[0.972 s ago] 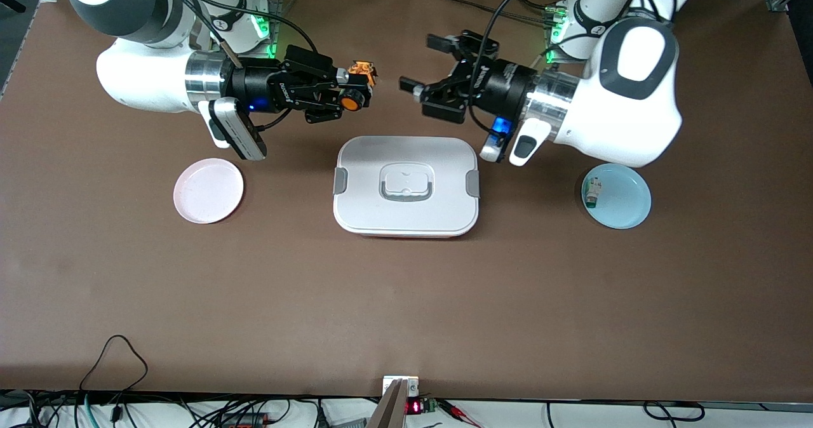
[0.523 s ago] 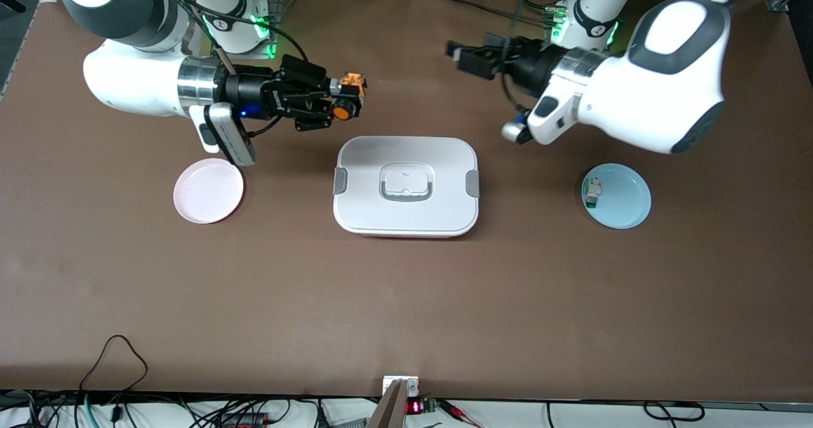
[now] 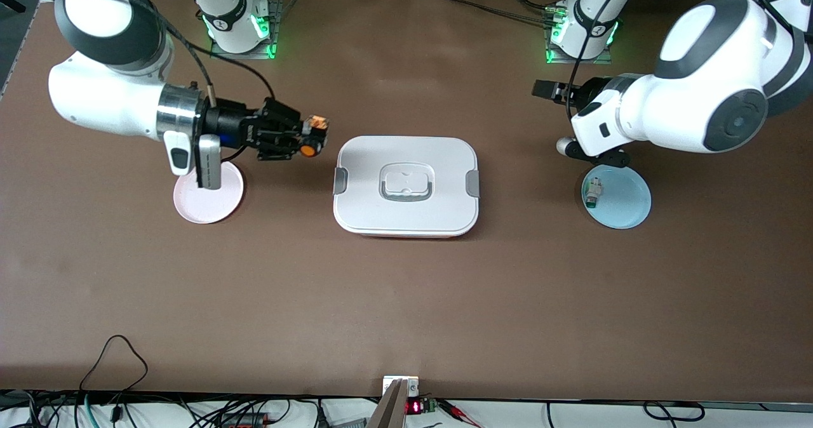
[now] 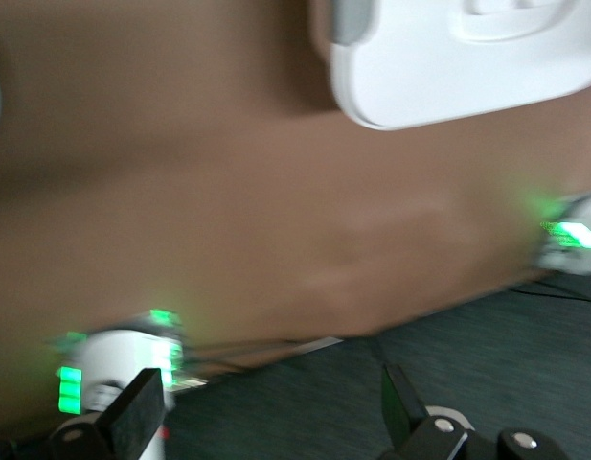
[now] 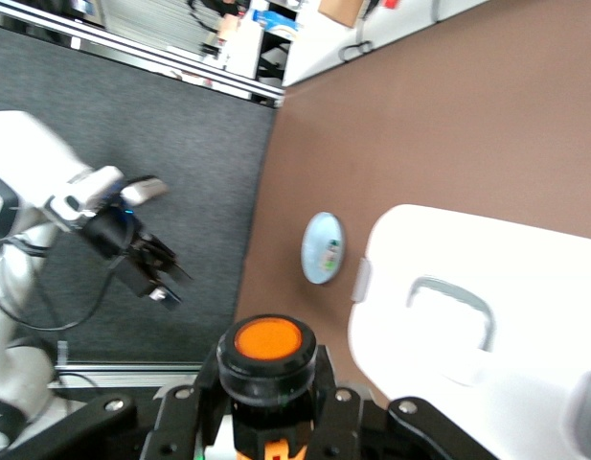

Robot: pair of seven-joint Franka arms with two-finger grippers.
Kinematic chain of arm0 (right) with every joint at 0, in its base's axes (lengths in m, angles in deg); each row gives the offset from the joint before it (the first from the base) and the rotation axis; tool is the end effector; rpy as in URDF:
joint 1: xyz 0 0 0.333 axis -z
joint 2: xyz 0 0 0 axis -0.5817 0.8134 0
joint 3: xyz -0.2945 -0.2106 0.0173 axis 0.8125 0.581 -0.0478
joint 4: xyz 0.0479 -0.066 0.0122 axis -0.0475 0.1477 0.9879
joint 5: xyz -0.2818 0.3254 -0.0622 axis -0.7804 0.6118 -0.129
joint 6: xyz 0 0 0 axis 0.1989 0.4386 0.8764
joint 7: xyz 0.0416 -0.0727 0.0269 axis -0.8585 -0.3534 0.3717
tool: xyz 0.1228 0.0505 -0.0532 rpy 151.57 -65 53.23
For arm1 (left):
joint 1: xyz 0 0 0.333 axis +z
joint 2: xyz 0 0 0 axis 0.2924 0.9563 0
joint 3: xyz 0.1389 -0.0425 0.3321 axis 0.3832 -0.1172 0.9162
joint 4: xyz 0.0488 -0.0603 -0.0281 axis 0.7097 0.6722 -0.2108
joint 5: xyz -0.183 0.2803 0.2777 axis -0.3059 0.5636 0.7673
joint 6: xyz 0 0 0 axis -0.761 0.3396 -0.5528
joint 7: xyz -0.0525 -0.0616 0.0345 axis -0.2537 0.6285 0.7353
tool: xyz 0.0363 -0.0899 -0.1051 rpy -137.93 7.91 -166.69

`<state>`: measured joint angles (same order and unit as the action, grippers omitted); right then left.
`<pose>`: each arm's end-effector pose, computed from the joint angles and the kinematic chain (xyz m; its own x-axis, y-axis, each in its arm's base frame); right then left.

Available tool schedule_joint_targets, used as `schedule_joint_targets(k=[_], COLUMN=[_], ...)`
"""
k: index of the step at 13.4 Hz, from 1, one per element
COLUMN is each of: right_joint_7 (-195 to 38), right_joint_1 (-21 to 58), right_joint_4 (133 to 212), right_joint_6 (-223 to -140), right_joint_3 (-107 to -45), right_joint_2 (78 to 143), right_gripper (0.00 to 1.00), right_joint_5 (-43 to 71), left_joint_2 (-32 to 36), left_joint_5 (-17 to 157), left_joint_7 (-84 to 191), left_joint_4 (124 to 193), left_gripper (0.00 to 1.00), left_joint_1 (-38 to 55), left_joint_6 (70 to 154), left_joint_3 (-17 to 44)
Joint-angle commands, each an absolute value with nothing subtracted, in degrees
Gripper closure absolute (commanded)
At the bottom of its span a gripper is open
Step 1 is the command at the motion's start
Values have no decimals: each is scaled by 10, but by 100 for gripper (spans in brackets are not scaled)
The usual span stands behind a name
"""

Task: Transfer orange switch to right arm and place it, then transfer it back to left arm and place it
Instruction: 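Carry the switch with the right gripper while the left gripper withdraws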

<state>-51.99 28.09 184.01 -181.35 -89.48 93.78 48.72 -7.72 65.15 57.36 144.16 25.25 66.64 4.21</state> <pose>0.6093 0.2558 0.4819 0.9769 0.0761 0.1998 0.2130 -0.4247 -0.8799 0.5789 -0.2087 0.5143 0.8319 -0.2364 -0.5021 -0.1106 -0.9572 0.2674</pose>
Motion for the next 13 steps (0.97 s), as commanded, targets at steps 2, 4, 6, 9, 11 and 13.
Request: schedule_joint_targets(k=[2,4,6,9,11,13], right_joint_7=[-524,-526,-525,-518,-513,-504], right_joint_1=[298,305,320,341,339,337], right_joint_4=[1845,1847,1847,1847,1845,1841], right_joint_6=[-1803,-1773,-1747,-1707,-1711,-1715], right_joint_3=[-899,-899,-899,-898,-898,-901], right_joint_2=[933,935,937,941,944,950], right_gripper=[73,73,73,73,73,73], right_joint_5=[377,297,203,128,44,-52], left_joint_2=[-91,-108,-125,-154,-184,-204], left_joint_5=[755,756,754,754,757,762], left_joint_7=[517,508,471,414,421,428], left_joint_4=[1420,1419,1418,1419,1426,1438], left_gripper=[0,0,0,0,0,0], left_joint_1=[231,194,183,183,187,188], left_joint_6=[690,714,719,720,720,720], left_joint_3=[57,146,201,252,256,259])
